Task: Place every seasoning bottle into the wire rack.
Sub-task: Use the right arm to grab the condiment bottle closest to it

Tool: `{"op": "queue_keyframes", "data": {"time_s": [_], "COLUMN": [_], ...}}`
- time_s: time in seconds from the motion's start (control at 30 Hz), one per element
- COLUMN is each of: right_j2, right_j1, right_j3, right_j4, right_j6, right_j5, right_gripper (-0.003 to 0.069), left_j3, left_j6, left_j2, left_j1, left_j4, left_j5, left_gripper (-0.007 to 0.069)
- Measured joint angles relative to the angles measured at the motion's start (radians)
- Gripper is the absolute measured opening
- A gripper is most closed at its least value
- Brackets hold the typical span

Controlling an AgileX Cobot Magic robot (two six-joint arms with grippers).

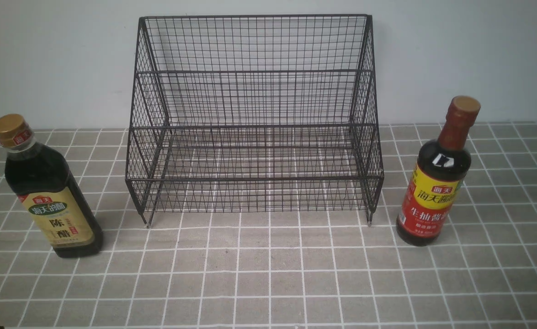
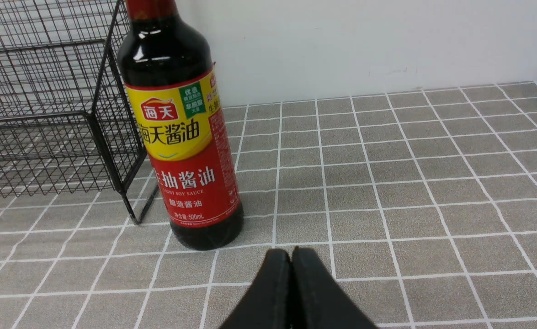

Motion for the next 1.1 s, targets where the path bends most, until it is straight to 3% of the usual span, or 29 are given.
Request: {"op": "queue_keyframes", "data": {"time_s": [1.1], "right_j2": [0.0], "right_j1": [0.0], "right_j3": [0.0], "right_j4": [0.0], "right_j6": [0.0], "right_j5": [0.0], "right_gripper": [-0.0014], "left_j3": [0.001], "left_j6": [0.0], "left_j2": [0.0], "left_j1": [0.0], "left_j4": [0.018], "left_j5": [-0.005], "left_gripper": [-0.0007]}}
